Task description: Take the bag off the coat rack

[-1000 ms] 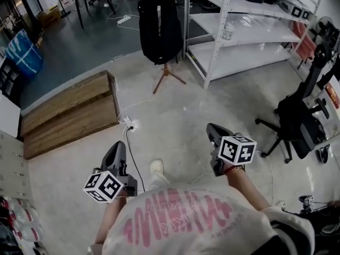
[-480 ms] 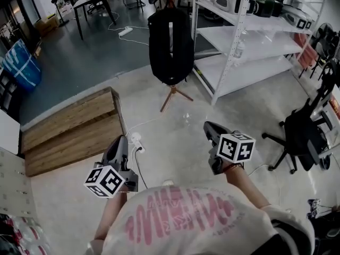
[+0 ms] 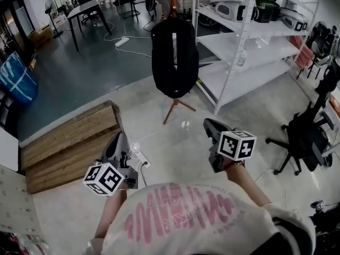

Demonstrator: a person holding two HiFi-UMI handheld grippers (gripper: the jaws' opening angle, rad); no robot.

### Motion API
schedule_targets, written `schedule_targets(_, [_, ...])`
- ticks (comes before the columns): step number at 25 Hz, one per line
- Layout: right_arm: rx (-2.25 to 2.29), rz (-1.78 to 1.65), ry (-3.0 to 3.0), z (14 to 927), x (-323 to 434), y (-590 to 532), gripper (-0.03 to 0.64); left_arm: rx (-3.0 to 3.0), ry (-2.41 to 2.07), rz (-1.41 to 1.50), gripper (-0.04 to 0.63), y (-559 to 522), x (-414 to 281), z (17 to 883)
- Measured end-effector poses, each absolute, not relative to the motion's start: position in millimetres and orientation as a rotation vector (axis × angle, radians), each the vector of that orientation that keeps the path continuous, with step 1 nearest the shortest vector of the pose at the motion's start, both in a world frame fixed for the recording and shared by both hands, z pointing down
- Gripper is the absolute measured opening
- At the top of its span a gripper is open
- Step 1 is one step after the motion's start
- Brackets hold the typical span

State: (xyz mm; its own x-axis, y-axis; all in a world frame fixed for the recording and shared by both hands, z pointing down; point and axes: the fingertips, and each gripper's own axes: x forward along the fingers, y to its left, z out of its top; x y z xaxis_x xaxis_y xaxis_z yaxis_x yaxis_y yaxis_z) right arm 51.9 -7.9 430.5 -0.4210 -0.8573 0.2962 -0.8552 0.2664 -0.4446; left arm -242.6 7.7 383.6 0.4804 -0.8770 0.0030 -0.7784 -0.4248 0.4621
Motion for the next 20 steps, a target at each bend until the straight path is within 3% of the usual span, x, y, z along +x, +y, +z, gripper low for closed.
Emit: schedule_targets(20, [-1.693,-0.940,2.595,472,16,-91,0.006,2.365,-1.251,-0.278,0.003,-92,-235,414])
